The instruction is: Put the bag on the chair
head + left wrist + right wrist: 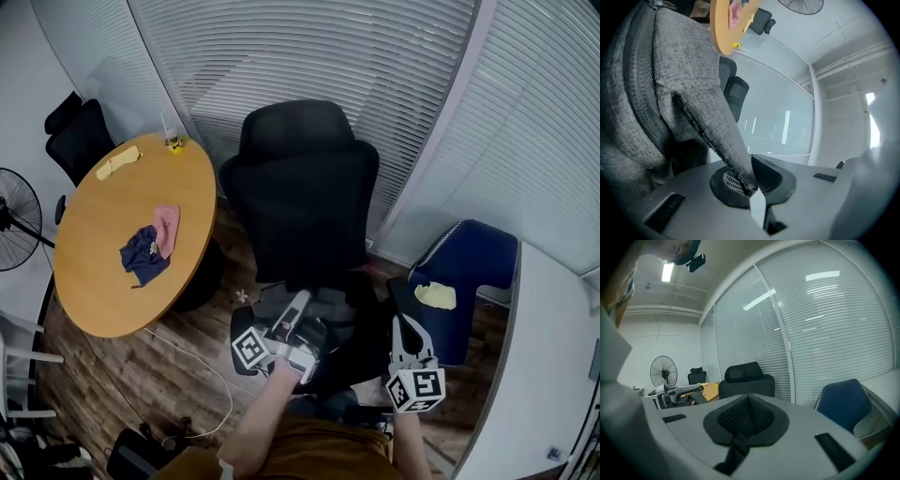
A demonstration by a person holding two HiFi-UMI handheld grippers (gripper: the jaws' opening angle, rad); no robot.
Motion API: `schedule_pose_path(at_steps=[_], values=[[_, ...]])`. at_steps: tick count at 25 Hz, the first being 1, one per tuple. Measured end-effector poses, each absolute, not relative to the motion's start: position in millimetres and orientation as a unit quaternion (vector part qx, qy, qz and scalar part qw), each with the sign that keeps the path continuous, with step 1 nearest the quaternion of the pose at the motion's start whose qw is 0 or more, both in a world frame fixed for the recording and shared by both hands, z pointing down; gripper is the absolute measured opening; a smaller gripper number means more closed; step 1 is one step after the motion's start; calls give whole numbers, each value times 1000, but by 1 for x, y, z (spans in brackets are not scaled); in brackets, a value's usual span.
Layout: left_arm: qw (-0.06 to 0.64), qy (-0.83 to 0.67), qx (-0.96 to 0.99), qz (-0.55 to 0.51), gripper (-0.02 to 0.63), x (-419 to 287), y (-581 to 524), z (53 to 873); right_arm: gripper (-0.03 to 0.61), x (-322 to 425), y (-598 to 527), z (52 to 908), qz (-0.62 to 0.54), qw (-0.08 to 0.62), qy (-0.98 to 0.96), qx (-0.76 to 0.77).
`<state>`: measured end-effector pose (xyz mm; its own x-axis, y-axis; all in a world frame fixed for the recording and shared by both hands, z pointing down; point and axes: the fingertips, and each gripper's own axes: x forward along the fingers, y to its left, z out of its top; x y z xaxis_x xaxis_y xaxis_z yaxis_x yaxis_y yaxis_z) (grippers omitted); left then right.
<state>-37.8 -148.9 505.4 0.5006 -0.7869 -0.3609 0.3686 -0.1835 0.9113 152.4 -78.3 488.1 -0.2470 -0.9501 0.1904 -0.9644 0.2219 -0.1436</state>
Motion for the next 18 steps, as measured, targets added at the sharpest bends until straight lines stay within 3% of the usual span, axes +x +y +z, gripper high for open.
schedule_pose_path(at_steps=[18], values=[[632, -203, 574, -481, 25, -31, -186, 545, 11, 168, -117, 525, 158, 48, -784, 598]])
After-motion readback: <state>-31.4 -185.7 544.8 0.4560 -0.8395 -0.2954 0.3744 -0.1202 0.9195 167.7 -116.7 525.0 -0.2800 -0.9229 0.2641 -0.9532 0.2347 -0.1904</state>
